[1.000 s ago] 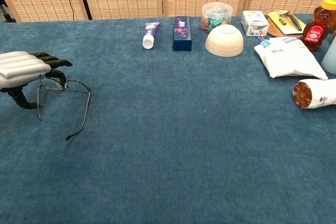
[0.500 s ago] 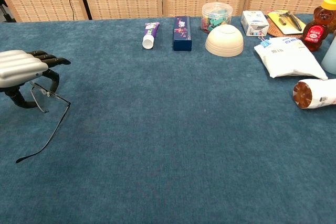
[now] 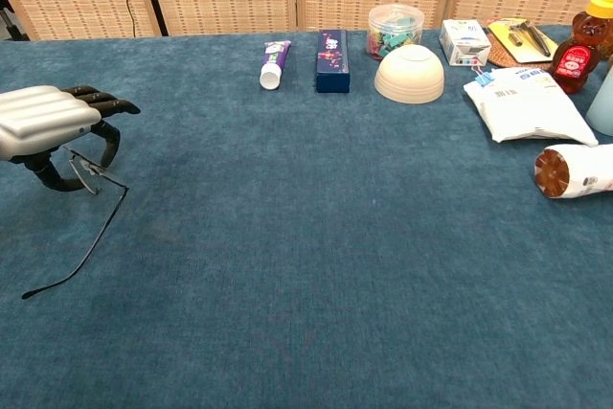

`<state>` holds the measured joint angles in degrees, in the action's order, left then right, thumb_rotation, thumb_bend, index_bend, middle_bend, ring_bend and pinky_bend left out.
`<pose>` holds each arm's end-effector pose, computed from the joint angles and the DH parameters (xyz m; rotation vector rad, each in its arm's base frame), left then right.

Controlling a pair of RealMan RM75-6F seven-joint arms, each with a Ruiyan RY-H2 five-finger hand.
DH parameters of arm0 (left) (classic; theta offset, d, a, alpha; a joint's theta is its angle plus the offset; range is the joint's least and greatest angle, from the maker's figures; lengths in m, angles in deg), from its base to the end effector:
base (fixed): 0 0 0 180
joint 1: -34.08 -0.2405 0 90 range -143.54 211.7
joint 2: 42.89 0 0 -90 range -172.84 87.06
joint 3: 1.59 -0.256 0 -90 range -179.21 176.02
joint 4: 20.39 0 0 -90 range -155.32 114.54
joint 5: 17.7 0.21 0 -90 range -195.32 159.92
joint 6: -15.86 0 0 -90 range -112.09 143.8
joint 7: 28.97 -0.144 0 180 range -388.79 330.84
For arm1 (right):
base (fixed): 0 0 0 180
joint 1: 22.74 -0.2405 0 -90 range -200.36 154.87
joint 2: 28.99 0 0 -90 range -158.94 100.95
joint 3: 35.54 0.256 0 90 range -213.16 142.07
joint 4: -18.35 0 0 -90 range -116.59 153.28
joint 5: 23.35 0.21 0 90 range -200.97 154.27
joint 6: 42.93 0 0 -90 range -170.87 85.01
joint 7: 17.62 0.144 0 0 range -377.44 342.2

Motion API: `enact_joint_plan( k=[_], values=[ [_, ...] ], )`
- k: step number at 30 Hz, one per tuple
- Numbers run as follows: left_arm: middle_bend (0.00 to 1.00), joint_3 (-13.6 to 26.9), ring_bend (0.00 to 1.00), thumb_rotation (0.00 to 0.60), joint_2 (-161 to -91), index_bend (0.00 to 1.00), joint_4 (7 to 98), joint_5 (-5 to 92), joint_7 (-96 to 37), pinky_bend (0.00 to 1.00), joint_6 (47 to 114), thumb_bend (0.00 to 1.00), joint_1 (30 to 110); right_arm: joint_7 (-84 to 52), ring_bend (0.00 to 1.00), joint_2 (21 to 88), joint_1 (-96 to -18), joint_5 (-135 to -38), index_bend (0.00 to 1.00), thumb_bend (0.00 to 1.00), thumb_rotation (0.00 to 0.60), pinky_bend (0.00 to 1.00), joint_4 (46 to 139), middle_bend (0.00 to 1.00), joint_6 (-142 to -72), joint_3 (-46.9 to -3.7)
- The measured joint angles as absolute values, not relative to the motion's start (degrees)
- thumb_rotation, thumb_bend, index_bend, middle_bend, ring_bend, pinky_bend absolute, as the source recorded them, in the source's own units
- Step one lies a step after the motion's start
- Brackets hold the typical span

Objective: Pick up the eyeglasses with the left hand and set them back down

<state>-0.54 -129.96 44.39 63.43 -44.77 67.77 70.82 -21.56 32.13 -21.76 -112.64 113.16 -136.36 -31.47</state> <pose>-0.2603 0.3400 0.0004 -2.0267 -0.5916 -0.5584 -0.3054 -0.1524 0.1904 1.3104 -0.7579 0.9012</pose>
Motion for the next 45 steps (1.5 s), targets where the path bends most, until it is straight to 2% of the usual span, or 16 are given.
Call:
enact_joint_plan(
  k=[6,14,16,20,27,33,45],
  values=[
    [0.07,0.41,0.0,0.6,-130.98,0.5,44.71,63.44,-45.44,0.0,68.03,0.26,71.77,-21.38,0.31,32.13,-21.64,-112.45,0.38,0.43,0.6,0.38,112.92,0.23,-136.44,-31.42],
    [0.07,1.77,0.0,0.6,-132.93,0.38,44.62,63.23,-46.76,0.0,66.66,0.24,74.19,-21.02,0.31,32.16,-21.44,-112.35,0.38,0.43,0.6,0.38,112.65,0.23,-136.68,-31.38],
    [0.07,2.21,0.0,0.6,-133.39,0.34,44.85,63.09,-46.8,0.0,66.59,0.24,74.66,-20.93,0.31,32.09,-21.31,-112.37,0.38,0.43,0.6,0.38,112.64,0.23,-136.9,-31.37],
    [0.01,2.57,0.0,0.6,-133.46,0.17,46.49,63.13,-47.09,0.0,67.14,0.24,74.99,-20.77,0.31,31.92,-21.05,-112.44,0.38,0.43,0.6,0.38,112.66,0.23,-137.26,-31.39],
    [0.0,2.1,0.0,0.6,-130.55,0.06,51.62,62.05,-48.51,0.0,66.84,0.24,74.51,-20.42,0.31,31.9,-21.03,-112.76,0.38,0.43,0.6,0.38,112.58,0.23,-137.42,-31.37],
    [0.0,1.76,0.0,0.6,-127.92,0.05,55.19,62.29,-47.58,0.0,71.21,0.24,72.22,-20.2,0.31,32.02,-21.16,-112.9,0.38,0.43,0.6,0.38,112.35,0.23,-137.29,-31.33],
    [0.0,-1.35,0.0,0.6,-121.51,0.06,64.82,71.23,-43.73,0.0,82.24,0.24,67.9,-20.46,0.31,32.54,-21.82,-113.98,0.38,0.43,0.6,0.38,112.6,0.23,-137.0,-31.29]
  ],
)
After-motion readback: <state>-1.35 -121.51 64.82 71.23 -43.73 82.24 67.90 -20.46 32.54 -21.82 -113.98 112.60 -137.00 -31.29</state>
